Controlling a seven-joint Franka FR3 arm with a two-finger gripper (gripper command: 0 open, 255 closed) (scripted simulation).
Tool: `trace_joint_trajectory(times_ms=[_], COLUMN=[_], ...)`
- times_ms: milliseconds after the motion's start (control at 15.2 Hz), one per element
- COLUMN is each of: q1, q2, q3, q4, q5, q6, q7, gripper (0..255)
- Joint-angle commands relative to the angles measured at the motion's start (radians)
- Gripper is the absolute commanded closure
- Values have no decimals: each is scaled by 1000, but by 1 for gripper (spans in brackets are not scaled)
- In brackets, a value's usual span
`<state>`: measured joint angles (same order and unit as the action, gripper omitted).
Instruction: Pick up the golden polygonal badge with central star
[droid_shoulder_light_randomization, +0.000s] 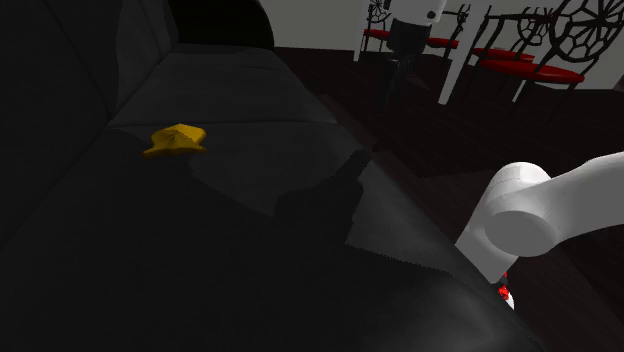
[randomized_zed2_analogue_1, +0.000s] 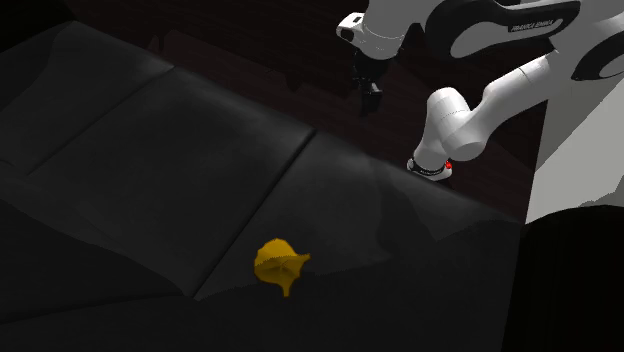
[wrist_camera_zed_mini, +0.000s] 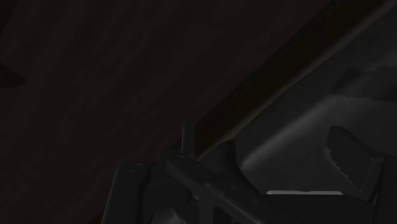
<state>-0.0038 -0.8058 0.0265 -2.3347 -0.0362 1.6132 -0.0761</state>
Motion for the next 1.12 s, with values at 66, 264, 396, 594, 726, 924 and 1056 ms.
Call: trace_joint_trajectory(times_ms=[66, 264, 396, 594, 726, 924, 1056], q1=[7, 27, 38, 51, 59, 68, 74], q2=[21, 88, 137, 214, 268, 355, 416], q3=[19, 75, 112, 166, 202, 255, 290], q4=[13, 58, 94, 155, 200, 277, 333], q5=[12, 45, 63, 83, 92, 98, 95], q6=[6, 23, 33, 46, 53, 60, 62], q7=[19, 74, 110, 165, 201, 257, 296], gripper=[0, 0, 0, 0, 0, 0, 0])
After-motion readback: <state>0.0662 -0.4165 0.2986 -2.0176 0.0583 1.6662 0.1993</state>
